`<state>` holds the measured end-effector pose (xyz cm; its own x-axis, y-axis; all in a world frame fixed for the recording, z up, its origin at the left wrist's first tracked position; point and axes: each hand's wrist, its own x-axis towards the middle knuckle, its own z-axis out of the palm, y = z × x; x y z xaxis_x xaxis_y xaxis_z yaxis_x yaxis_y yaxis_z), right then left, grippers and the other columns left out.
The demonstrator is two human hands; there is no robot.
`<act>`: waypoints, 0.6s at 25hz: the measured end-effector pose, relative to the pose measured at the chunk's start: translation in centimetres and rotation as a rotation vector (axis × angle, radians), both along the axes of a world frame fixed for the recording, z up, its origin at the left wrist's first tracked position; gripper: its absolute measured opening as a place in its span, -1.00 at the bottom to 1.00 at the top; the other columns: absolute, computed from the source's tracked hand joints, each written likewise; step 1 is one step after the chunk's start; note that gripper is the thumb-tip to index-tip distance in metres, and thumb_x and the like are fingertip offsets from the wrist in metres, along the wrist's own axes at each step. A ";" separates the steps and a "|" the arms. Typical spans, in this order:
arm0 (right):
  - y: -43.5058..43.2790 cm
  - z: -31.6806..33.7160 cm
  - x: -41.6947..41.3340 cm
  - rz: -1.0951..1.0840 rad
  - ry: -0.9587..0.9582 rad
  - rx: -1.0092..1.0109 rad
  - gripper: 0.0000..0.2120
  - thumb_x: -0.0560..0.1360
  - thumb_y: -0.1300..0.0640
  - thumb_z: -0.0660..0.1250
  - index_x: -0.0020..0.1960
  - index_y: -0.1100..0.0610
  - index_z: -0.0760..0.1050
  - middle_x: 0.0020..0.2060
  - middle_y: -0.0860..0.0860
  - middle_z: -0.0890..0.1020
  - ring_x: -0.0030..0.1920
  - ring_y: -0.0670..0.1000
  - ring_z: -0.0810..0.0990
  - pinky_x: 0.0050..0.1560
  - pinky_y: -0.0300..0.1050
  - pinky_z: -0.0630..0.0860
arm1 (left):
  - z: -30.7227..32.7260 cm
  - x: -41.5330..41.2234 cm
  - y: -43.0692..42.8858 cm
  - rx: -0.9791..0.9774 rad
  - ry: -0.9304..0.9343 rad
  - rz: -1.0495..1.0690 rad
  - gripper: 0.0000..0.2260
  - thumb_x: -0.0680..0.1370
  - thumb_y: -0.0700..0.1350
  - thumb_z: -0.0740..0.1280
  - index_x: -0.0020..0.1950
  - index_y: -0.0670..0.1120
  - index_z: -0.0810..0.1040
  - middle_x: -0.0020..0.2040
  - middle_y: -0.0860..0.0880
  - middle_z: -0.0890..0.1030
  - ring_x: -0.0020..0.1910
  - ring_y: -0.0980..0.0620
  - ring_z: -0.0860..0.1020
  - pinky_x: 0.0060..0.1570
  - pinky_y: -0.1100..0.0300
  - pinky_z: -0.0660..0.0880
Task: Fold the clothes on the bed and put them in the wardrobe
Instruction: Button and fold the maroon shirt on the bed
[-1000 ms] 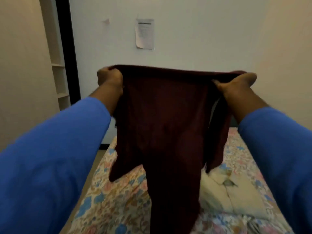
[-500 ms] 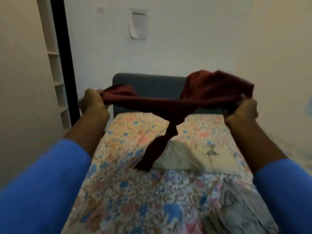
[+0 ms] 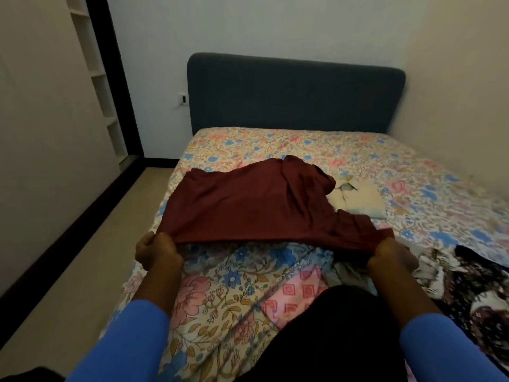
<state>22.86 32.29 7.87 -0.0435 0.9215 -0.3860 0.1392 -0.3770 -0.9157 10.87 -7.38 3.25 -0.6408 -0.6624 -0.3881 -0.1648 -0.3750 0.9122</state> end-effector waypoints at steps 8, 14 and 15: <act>-0.1 0.8 2.1 -0.080 -0.154 0.173 -0.70 0.63 0.19 0.25 0.31 0.25 0.57 0.23 0.18 0.65 0.21 0.18 0.63 0.20 0.01 0.53 | -1.2 3.2 0.8 -0.140 -0.067 0.132 -0.67 0.51 -0.20 0.33 0.28 -0.07 0.57 0.15 -0.11 0.61 0.06 -0.10 0.59 -0.10 0.25 0.39; 1.4 7.3 -5.4 -0.023 0.193 0.373 -0.65 0.50 0.15 0.19 0.17 0.13 0.65 0.02 0.01 0.67 -0.01 0.02 0.66 -0.03 -0.14 0.57 | 3.0 -3.5 1.2 0.000 0.157 0.223 -0.73 0.48 -0.23 0.36 0.17 -0.07 0.60 -0.04 0.02 0.62 -0.31 0.15 0.63 -0.39 0.42 0.51; 1.6 8.5 -7.7 0.044 0.201 0.410 -0.58 0.43 0.08 0.15 0.15 0.11 0.65 -0.03 -0.02 0.67 -0.05 0.02 0.66 -0.07 -0.10 0.56 | 3.7 -5.5 1.2 0.037 0.165 0.201 -0.75 0.50 -0.23 0.36 0.17 -0.06 0.59 -0.07 0.00 0.63 -0.32 0.15 0.65 -0.38 0.34 0.57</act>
<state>15.12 33.92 16.41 -0.1226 0.9920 0.0305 -0.0491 0.0246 -0.9985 5.39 -6.18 6.91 -0.5543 -0.7702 -0.3154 0.0661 -0.4184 0.9058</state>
